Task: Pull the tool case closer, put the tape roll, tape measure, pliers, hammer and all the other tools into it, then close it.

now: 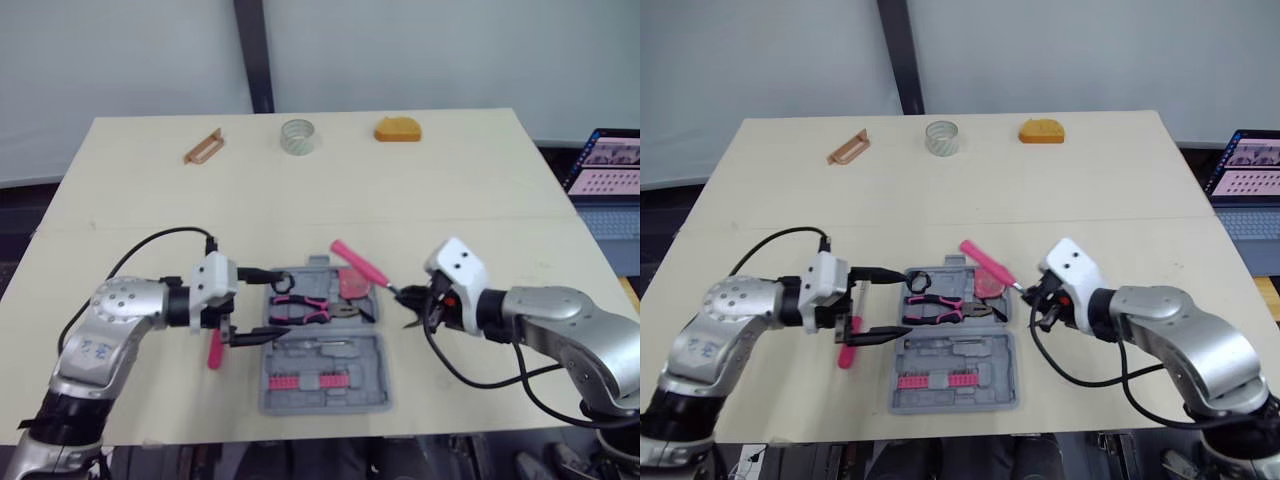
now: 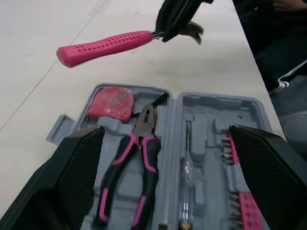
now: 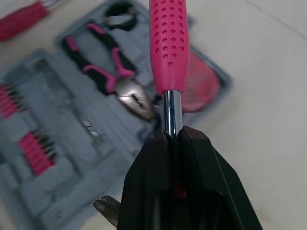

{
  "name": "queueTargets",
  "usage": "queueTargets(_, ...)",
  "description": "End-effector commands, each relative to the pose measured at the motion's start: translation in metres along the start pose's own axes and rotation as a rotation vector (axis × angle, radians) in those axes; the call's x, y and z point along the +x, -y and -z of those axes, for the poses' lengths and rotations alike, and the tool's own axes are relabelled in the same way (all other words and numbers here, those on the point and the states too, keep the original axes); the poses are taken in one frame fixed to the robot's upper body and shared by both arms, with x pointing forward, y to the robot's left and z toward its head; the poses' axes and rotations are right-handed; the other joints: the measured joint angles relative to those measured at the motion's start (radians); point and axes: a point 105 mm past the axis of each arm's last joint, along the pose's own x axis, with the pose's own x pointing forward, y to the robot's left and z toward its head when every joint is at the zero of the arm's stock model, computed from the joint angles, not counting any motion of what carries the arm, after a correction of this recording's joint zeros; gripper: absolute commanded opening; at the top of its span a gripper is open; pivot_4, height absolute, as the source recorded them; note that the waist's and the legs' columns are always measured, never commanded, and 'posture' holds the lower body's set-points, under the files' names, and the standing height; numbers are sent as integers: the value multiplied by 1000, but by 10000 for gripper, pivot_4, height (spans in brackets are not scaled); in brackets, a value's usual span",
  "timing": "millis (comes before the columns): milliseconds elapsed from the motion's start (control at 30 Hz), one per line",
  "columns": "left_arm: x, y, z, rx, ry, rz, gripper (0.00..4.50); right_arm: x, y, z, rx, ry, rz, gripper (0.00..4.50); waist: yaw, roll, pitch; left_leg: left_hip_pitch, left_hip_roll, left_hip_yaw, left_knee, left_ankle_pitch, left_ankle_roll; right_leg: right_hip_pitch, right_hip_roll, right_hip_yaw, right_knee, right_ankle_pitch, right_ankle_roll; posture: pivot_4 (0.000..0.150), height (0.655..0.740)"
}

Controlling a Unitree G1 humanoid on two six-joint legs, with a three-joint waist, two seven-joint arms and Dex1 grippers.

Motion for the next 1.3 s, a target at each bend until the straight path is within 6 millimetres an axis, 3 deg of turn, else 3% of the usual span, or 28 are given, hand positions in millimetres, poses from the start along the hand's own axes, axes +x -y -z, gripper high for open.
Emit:
queueTargets(33,-21,6,-6,47,-1,-84,45000,2,-28,-15,-154,-38,-164,287,-1,-2,1,0,0,0,0,0,0,0,0,0,0,0,0,1500,7400)
queueTargets(233,-40,34,14,-26,-60,-126,45000,9,-44,-17,-253,-174,-284,287,-2,-3,2,0,0,0,0,0,0,0,0,0,0,0,0,1500,7400)
queueTargets(533,-46,60,35,-65,-93,-145,45000,32,-51,-12,-359,-350,-289,287,-3,-4,3,-1,0,0,0,0,-1,-3,0,0,1,0,0,1500,7400)
queueTargets(900,-50,64,58,-82,-127,-165,45000,48,-49,-9,-413,-403,-274,287,-4,-4,3,-5,1,3,0,0,-1,-9,0,1,4,0,0,1500,7400)
queueTargets(1300,-53,68,59,-104,-139,-168,45000,56,-63,-5,-427,-408,-308,287,-4,-4,3,-5,1,3,0,0,-1,-9,0,1,4,0,0,1500,7400)
